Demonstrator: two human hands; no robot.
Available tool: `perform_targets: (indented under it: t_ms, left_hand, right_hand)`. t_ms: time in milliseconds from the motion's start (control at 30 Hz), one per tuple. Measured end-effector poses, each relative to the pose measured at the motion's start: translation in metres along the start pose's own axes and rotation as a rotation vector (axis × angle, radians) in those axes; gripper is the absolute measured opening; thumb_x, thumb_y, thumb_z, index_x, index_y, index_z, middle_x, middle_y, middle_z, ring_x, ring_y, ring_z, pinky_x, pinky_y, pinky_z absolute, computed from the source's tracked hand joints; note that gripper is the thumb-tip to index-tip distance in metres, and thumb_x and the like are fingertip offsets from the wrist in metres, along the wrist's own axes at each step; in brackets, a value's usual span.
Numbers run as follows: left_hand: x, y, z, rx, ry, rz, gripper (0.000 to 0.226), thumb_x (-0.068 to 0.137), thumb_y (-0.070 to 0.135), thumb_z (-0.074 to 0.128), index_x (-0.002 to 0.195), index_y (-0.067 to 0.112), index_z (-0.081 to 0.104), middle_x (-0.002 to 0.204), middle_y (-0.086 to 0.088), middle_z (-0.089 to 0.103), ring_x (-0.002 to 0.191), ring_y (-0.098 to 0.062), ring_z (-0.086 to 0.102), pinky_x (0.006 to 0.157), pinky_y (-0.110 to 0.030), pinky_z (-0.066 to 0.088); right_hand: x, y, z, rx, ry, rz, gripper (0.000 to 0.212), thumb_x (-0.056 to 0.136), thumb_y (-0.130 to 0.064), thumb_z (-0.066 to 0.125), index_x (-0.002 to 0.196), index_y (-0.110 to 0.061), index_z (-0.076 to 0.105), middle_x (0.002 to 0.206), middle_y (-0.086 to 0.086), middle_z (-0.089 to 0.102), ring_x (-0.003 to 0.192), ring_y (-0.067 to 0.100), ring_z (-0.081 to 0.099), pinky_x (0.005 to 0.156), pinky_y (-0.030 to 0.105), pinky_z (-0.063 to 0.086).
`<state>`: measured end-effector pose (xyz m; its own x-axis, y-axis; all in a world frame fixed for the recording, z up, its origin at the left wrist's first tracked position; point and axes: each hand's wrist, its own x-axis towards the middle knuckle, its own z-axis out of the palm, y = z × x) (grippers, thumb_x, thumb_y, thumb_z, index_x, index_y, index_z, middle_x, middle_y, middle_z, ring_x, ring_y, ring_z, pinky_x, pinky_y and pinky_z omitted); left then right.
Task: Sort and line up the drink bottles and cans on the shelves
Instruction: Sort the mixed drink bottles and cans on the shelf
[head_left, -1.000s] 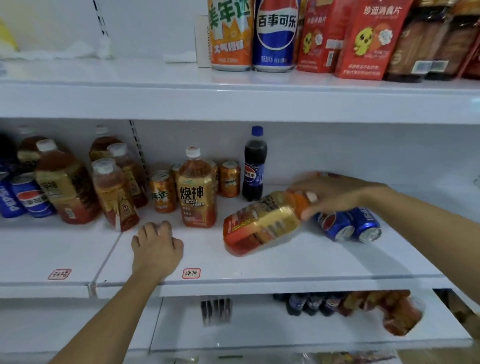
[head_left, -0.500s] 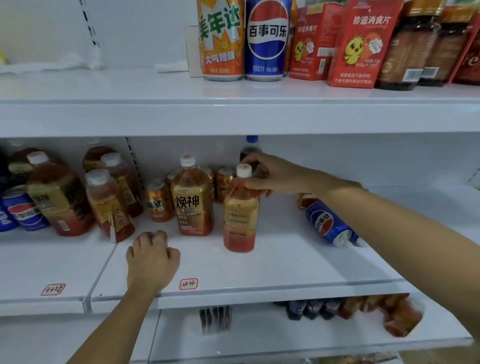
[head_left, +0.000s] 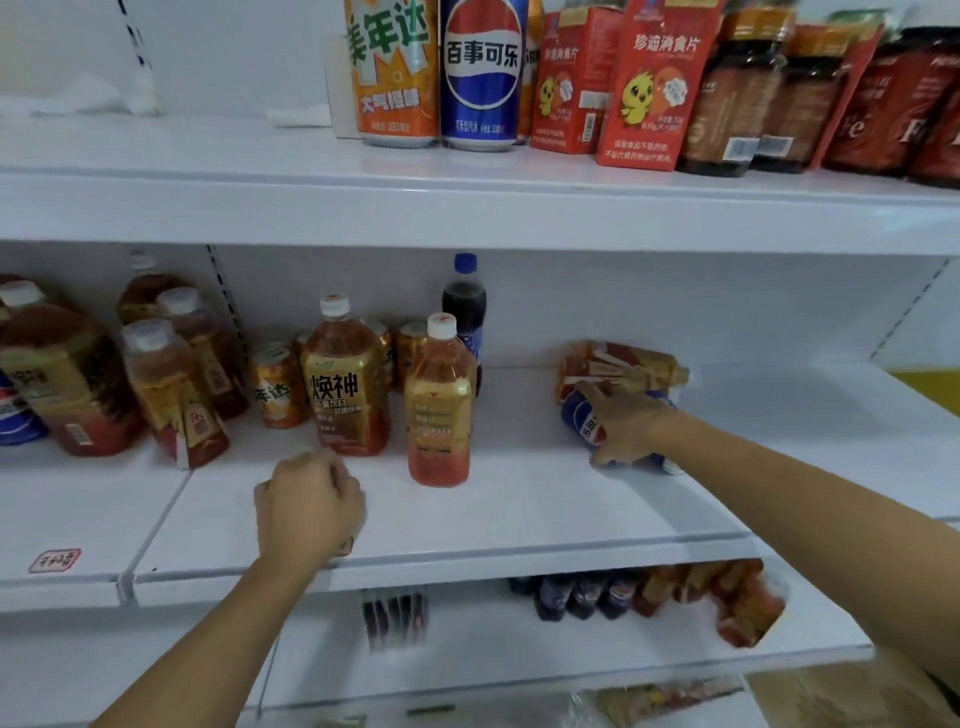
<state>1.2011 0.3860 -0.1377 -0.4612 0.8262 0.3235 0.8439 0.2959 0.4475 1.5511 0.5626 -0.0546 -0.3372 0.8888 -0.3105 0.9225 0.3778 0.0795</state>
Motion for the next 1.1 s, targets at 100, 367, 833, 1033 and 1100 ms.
perform_targets:
  t_ms: [100, 367, 833, 1033, 1100]
  left_hand:
    - [-0.017, 0.046, 0.015, -0.112, -0.065, 0.028, 0.018, 0.084, 0.016, 0.062, 0.069, 0.022, 0.053, 0.073, 0.002, 0.06, 0.072, -0.027, 0.057, 0.062, -0.036, 0.045]
    - [-0.024, 0.077, 0.052, 0.024, 0.014, -0.129, 0.016, 0.084, 0.019, 0.06, 0.075, 0.02, 0.047, 0.075, 0.001, 0.05, 0.081, -0.028, 0.049, 0.071, -0.04, 0.038]
    - [-0.025, 0.073, 0.071, 0.271, 0.108, -0.091, 0.021, 0.075, 0.03, 0.05, 0.081, 0.011, 0.055, 0.078, -0.012, 0.058, 0.079, -0.037, 0.052, 0.065, -0.041, 0.037]
    - [-0.027, 0.079, 0.07, 0.314, 0.058, -0.126, 0.026, 0.076, 0.031, 0.046, 0.086, 0.009, 0.057, 0.083, -0.015, 0.061, 0.083, -0.037, 0.053, 0.068, -0.043, 0.04]
    - [-0.026, 0.081, 0.069, 0.318, 0.042, -0.136, 0.026, 0.076, 0.032, 0.045, 0.086, 0.01, 0.056, 0.084, -0.014, 0.061, 0.084, -0.037, 0.053, 0.068, -0.042, 0.039]
  right_hand:
    - [0.001, 0.001, -0.013, 0.191, -0.002, -0.131, 0.099, 0.074, -0.041, 0.08, 0.156, -0.032, 0.024, 0.144, 0.002, 0.051, 0.123, 0.027, 0.056, 0.092, 0.033, 0.051]
    - [0.036, -0.034, -0.043, 0.271, 0.197, -0.448, 0.041, 0.078, -0.049, 0.073, 0.106, -0.027, 0.052, 0.086, -0.007, 0.062, 0.081, 0.018, 0.064, 0.063, 0.03, 0.048]
    - [0.089, 0.106, -0.025, 0.186, 0.065, -0.096, 0.094, 0.063, -0.051, 0.09, 0.135, -0.016, 0.042, 0.112, 0.002, 0.063, 0.091, 0.019, 0.063, 0.081, 0.035, 0.056]
    - [0.089, 0.087, 0.003, 0.178, 0.146, -0.063, 0.103, 0.071, -0.037, 0.084, 0.152, -0.021, 0.023, 0.142, 0.021, 0.035, 0.102, 0.031, 0.06, 0.082, 0.038, 0.054]
    - [0.09, 0.092, -0.002, 0.195, 0.157, -0.11, 0.098, 0.07, -0.041, 0.085, 0.15, -0.024, 0.031, 0.138, 0.018, 0.046, 0.101, 0.027, 0.059, 0.077, 0.034, 0.048]
